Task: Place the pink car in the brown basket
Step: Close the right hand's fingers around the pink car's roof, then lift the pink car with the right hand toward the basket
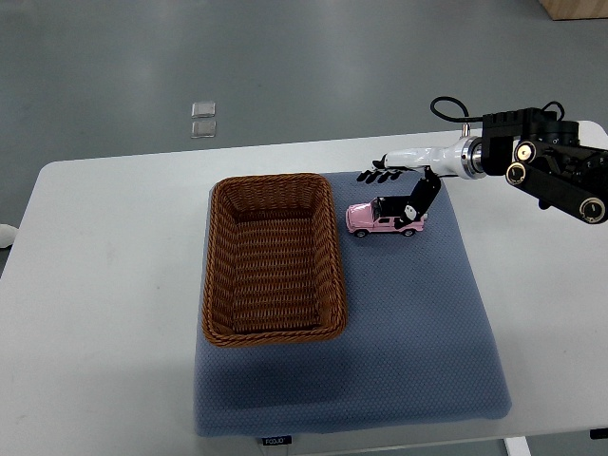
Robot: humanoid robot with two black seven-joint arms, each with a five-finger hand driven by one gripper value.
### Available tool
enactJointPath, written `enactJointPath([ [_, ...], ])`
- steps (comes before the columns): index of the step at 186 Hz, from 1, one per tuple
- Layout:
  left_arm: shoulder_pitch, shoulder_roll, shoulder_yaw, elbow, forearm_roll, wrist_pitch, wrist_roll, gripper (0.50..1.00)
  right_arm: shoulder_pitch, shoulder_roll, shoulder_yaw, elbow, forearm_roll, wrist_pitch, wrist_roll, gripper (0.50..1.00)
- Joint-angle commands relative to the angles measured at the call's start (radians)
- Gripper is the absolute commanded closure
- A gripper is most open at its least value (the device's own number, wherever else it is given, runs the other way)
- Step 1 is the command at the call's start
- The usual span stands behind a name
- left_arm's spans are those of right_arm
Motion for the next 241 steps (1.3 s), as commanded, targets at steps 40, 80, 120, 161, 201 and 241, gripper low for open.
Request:
enactJointPath([
  [40,0.000,0.000,0.000,0.003,0.000,0.000,0.000,0.500,-0.040,0.056,-0.052,-0.068,-0.027,-0.064,-0.021,0.599],
  [80,0.000,0.000,0.000,0.005,0.000,0.000,0.000,0.500,-0.059,0.089,-0.053,-0.122,-0.044,-0.092,-0.021,0.703],
  [120,0.000,0.000,-0.002,0.006,0.000,0.000,0.000,0.500,-0.057,0.104,-0.072,-0.134,-0.048,-0.103,-0.021,1.000],
  [161,0.000,0.000,-0.002,0.006,0.000,0.000,0.000,0.500,-0.017,0.058,-0.063,-0.117,-0.047,-0.093,-0.019,1.000],
  [201,0.000,0.000,0.000,0.006,0.000,0.000,0.000,0.500,0.139,-0.143,-0.060,0.041,0.021,0.011,-0.019,1.000],
  [241,0.000,0.000,0.001,0.000,0.000,0.000,0.000,0.500,0.237,-0.215,-0.061,0.154,0.082,0.058,-0.022,1.000],
])
